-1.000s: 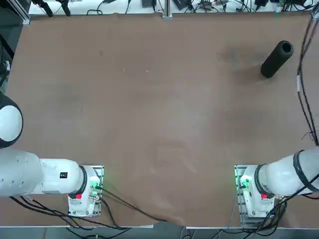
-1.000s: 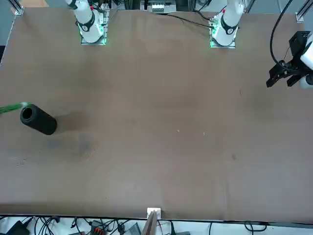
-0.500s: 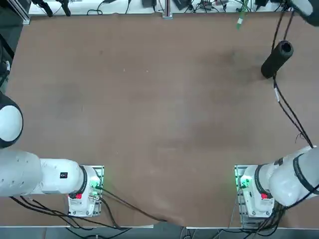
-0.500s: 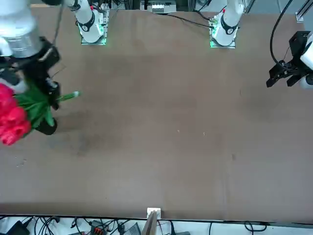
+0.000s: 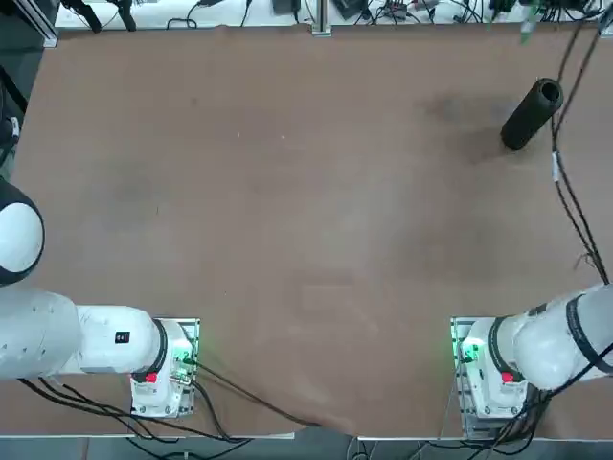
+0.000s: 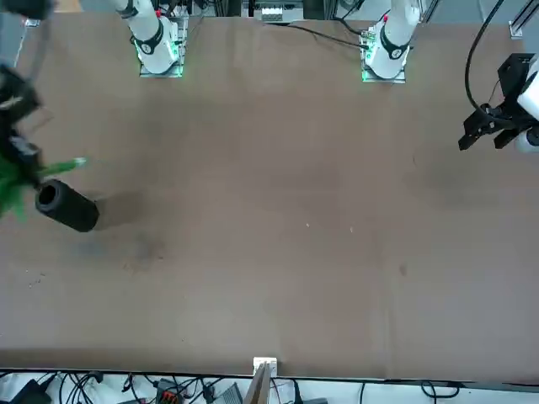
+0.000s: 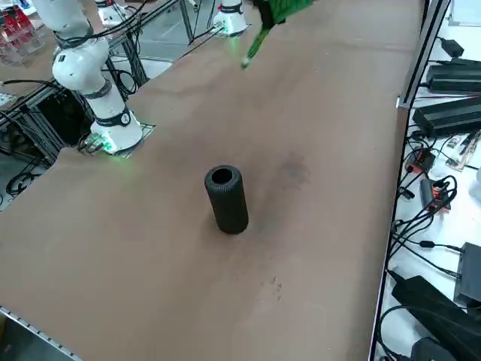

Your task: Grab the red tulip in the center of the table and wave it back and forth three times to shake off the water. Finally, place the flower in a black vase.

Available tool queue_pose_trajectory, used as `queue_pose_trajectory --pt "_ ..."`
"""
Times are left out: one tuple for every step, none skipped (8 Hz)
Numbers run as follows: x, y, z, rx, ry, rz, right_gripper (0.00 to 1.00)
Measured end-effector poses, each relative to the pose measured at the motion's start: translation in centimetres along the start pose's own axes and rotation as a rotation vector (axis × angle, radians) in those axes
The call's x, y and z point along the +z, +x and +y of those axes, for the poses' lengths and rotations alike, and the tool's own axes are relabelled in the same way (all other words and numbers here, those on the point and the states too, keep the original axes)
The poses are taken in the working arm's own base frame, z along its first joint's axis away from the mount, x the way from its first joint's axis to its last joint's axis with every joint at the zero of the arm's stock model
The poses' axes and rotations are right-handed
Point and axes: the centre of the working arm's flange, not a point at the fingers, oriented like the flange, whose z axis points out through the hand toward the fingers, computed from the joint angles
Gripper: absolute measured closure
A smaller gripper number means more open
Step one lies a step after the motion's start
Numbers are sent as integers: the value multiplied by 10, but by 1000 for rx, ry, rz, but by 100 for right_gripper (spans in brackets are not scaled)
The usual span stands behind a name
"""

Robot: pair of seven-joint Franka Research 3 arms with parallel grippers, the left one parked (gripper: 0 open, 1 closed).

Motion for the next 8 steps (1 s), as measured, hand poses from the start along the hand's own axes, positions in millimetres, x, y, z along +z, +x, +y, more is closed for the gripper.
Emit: queue_pose_trajectory --pt "10 19 56 -33 28 19 80" --pt "20 30 99 -45 37 41 80" --pt "31 36 128 -26 31 71 80" --pt "50 35 146 12 24 107 80" --pt "77 28 163 54 21 144 80" --pt "107 16 177 103 20 177 80" --pt "130 3 188 165 21 190 80" --pt "143 -6 192 235 26 189 80"
